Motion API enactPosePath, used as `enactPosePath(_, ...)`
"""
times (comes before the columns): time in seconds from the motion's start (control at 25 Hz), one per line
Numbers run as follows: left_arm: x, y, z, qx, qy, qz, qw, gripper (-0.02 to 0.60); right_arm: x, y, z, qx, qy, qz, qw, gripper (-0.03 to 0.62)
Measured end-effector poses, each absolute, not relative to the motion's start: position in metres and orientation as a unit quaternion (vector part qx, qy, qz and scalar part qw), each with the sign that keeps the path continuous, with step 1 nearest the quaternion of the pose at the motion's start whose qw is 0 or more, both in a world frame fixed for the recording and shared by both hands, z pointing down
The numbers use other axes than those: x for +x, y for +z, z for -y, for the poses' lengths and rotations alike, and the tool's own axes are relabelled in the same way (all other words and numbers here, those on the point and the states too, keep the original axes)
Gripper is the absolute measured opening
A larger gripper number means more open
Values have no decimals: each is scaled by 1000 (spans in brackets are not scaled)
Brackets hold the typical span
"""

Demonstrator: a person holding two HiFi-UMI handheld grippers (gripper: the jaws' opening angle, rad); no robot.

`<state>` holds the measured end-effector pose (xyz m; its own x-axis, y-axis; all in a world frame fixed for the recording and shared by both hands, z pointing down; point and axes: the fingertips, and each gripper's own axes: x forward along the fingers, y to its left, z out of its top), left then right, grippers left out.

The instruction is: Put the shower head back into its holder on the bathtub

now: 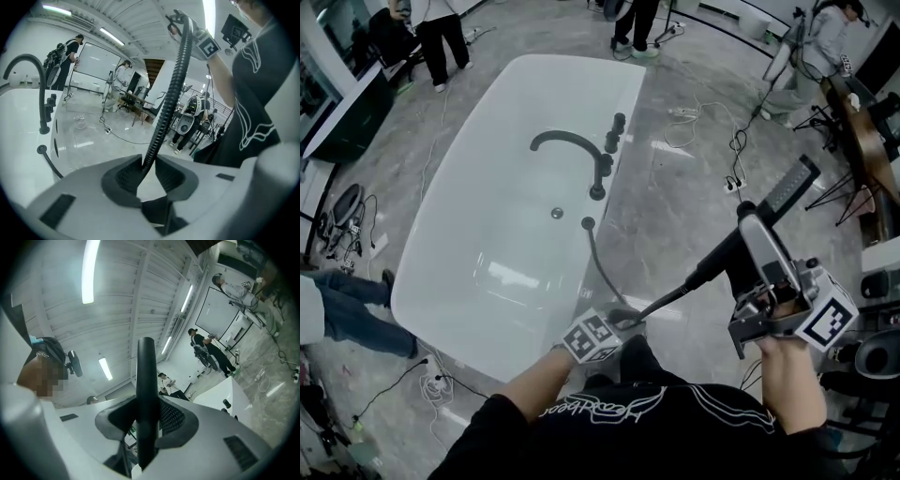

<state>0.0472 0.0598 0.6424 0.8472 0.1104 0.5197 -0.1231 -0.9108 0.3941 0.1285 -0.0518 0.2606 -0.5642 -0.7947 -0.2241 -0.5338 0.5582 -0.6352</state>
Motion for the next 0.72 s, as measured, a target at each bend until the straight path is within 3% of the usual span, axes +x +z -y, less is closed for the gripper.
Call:
enactPosePath(0.32, 23, 650, -46, 924, 302, 34, 231, 64, 171, 297, 83, -432, -262, -836, 214, 135)
enactPosePath(0.72, -46, 638, -7, 897, 310, 171, 266, 63, 181, 375, 109, -463, -261, -841, 98, 135)
